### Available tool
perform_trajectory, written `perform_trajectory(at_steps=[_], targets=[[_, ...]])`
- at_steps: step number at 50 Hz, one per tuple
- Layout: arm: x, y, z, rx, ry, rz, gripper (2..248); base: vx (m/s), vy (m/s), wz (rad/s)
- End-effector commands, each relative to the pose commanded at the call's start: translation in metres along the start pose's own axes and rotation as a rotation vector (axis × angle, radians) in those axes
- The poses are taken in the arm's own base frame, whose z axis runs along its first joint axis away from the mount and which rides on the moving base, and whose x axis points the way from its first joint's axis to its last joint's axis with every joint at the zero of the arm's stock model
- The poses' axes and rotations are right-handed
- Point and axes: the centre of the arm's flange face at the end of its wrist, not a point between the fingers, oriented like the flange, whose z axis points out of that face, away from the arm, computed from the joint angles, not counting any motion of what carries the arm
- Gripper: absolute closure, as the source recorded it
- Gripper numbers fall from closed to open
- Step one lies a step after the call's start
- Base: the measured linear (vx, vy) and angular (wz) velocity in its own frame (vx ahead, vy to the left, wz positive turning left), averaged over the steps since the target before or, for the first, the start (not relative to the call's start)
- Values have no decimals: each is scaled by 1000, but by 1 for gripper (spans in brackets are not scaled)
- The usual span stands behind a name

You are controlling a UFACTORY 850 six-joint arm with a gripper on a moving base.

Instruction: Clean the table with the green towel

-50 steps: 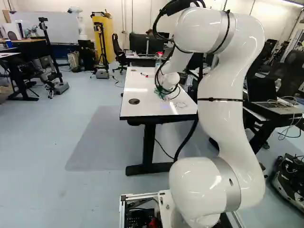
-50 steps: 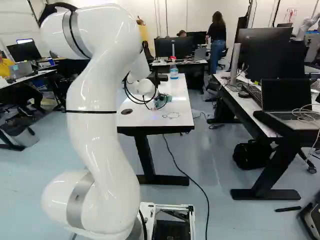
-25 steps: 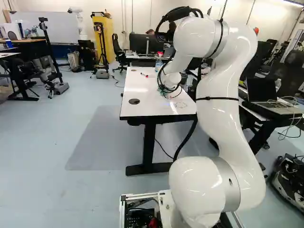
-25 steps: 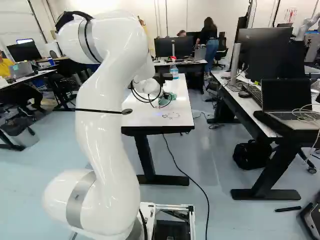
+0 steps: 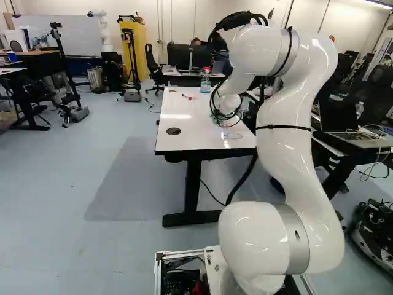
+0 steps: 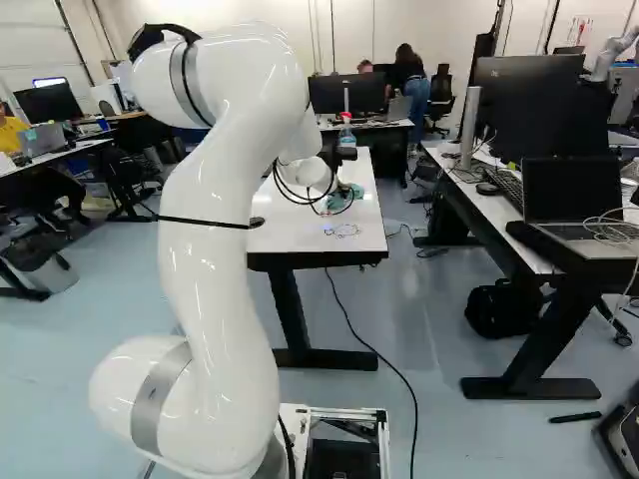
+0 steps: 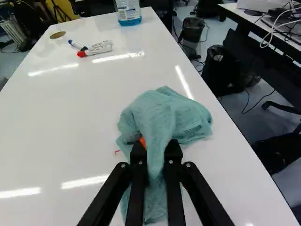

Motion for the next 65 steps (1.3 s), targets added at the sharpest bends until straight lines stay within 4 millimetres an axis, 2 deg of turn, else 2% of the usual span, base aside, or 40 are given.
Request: perform_trajectory(at_steps=[17, 31, 50, 65], targets=[[-12, 10, -25, -12, -22, 7, 205, 0, 0, 0], [-25, 10, -48, -12, -42, 5, 205, 0, 0, 0], [-39, -10, -71, 16, -61, -18, 205, 0, 0, 0], [-43, -34, -75, 50, -64, -43, 205, 0, 0, 0]])
